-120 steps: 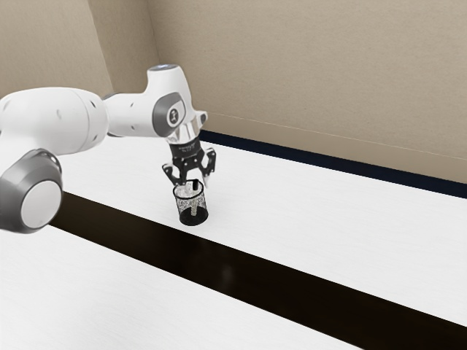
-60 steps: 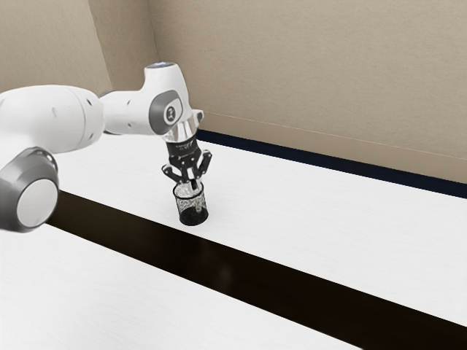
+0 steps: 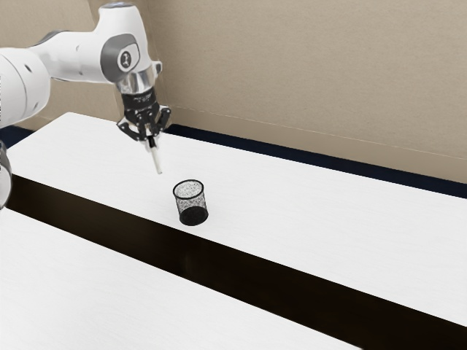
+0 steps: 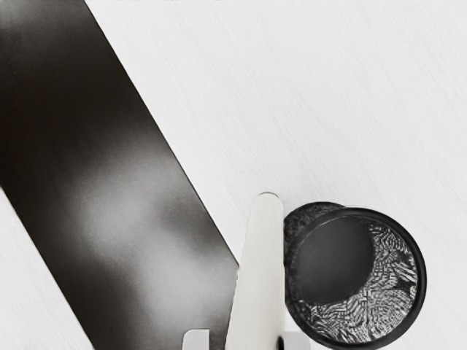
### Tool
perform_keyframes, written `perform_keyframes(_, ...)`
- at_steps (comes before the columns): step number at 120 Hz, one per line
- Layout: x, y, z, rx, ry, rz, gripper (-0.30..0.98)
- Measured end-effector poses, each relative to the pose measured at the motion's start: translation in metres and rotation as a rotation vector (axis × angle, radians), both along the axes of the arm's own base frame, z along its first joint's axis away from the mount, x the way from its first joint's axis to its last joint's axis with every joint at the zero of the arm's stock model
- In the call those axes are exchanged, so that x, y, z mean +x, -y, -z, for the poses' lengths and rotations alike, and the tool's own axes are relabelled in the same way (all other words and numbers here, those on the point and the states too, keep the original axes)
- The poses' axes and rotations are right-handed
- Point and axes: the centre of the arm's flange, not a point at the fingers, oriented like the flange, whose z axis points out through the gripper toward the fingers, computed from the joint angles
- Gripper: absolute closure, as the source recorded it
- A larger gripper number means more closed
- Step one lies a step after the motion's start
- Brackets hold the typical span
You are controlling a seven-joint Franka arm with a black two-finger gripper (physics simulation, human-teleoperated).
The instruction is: Take the marker out of the pen holder and place it to the left of the pen holder.
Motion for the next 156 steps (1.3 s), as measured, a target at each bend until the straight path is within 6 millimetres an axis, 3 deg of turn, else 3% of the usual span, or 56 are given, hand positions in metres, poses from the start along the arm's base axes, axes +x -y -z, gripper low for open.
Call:
perform_keyframes(11,-0.01,-0.036,0.022,0.024,-0.126,-0.081,0.79)
perform_keyframes(25,-0.025,-0.08,0.068,0.04,-0.313,-0.194,0.79)
perform_keyframes(40,-0.035,-0.093,0.119,0.051,-0.492,-0.257,0.79)
perform_keyframes(64,-0.05,-0.103,0.161,0.051,-0.659,-0.322,0.78)
perform_keyframes(87,-0.058,-0.104,0.173,0.052,-0.717,-0.355,0.76)
perform_keyframes(108,-0.058,-0.104,0.174,0.049,-0.716,-0.373,0.39)
perform_keyframes(121,-0.052,-0.102,0.172,0.034,-0.671,-0.375,0.24)
perform_keyframes(147,-0.028,-0.1,0.154,-0.015,-0.485,-0.349,0.09)
perform_keyframes(156,-0.018,-0.091,0.123,-0.035,-0.378,-0.319,0.06)
